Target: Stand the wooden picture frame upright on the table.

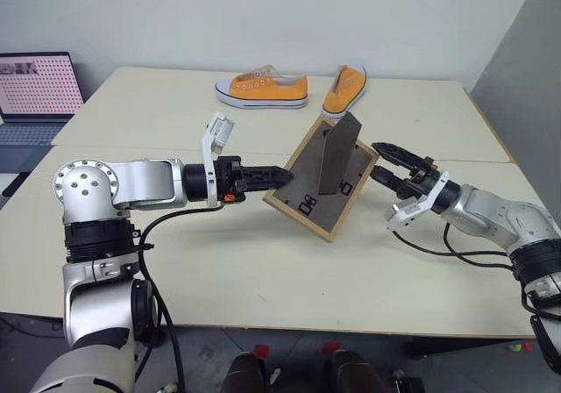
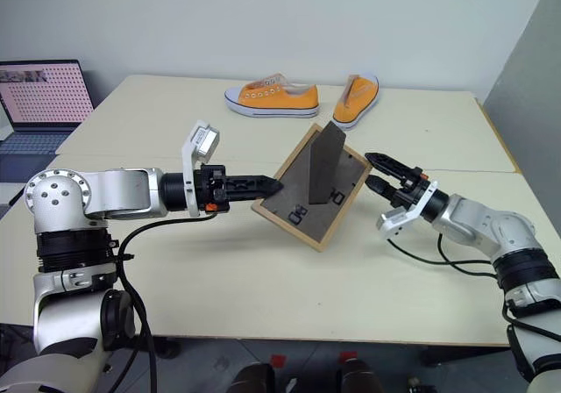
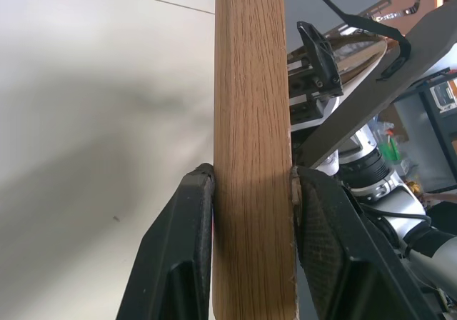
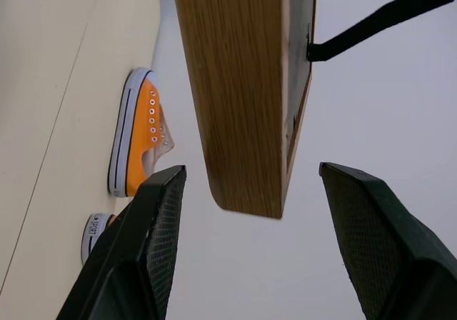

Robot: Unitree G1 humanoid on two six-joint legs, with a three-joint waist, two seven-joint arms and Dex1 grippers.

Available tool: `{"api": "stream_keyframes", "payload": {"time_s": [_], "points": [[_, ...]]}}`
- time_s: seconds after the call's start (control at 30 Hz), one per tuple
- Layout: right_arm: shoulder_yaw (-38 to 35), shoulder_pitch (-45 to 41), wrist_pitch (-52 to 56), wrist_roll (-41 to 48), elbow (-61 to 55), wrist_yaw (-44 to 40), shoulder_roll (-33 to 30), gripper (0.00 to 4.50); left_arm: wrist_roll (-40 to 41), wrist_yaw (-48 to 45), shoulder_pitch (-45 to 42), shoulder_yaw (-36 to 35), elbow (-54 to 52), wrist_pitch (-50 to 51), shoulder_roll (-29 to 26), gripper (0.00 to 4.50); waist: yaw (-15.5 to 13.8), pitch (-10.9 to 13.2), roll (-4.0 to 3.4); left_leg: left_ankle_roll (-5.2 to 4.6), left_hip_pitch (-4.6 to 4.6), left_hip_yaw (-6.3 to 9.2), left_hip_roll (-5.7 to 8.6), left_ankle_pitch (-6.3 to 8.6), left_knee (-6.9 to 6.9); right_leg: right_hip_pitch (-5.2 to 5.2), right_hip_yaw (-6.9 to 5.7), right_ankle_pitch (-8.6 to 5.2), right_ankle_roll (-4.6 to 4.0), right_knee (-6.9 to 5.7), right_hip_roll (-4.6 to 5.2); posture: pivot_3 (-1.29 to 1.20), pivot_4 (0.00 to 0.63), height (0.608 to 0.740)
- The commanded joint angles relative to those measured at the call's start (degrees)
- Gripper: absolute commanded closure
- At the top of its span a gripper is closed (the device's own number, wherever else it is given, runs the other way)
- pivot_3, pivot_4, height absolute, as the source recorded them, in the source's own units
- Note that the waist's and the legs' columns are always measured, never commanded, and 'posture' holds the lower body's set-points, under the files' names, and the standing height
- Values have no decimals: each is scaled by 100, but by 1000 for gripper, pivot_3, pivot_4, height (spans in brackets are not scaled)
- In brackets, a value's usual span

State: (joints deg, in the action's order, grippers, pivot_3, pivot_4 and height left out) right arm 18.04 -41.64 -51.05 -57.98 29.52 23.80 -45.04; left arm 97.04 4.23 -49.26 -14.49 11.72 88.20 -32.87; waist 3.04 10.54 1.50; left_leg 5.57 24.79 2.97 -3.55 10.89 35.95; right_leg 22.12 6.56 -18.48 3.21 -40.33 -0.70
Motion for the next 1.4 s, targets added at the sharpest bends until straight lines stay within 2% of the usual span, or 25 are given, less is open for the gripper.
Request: {"api": "stream_keyframes", "payload": {"time_s": [0.03, 0.2, 0.43, 0.53, 0.77, 1.33, 1.4], "points": [[9, -151, 93, 24, -248, 152, 66, 1363, 744, 247, -141, 182, -98, -424, -202, 3130, -4, 0, 0, 0, -1, 0, 0, 0, 1, 0, 0, 0, 0, -2, 0, 0, 150, 740], [42, -183, 152, 35, -335, 212, 85, 1363, 1270, 477, -50, 540, -167, -782, -448, 3130, -14, 0, 0, 0, -1, 1, 3, 0, 5, 0, 1, 0, 0, -9, 0, 0, 150, 740], [28, -158, 49, 50, -382, 336, -91, 1363, 1589, 507, 54, 848, -241, -1090, -724, 3130, -18, 0, 0, -2, -2, 2, 5, 1, 7, 0, 1, 0, 0, -11, 0, 0, 150, 740], [64, -229, 18, 50, -319, 352, -101, 1808, 1596, 462, 62, 930, -303, -1162, -739, 3130, -18, 0, 0, -2, -2, 2, 6, 1, 8, 0, 1, 0, 0, -11, 0, 0, 150, 740], [132, -269, 24, 10, -289, 384, -24, 3226, 1596, 385, 57, 1023, -335, -1253, -774, 3130, -18, 0, 0, -2, -2, 2, 6, 1, 9, 0, 2, 0, -1, -13, 0, 0, 150, 740], [68, -178, 67, 132, -370, 219, -122, 3250, 1471, 180, 41, 1205, -340, -1337, -805, 3130, -16, 0, 0, -3, -3, 3, 7, 1, 10, 0, 2, 0, -1, -18, 0, 0, 150, 740], [68, -193, 57, 139, -356, 200, -142, 3250, 1395, 155, 36, 1186, -330, -1380, -780, 2502, -16, 0, 0, -3, -2, 3, 7, 1, 10, 0, 2, 0, -1, -18, 0, 0, 150, 740]]}}
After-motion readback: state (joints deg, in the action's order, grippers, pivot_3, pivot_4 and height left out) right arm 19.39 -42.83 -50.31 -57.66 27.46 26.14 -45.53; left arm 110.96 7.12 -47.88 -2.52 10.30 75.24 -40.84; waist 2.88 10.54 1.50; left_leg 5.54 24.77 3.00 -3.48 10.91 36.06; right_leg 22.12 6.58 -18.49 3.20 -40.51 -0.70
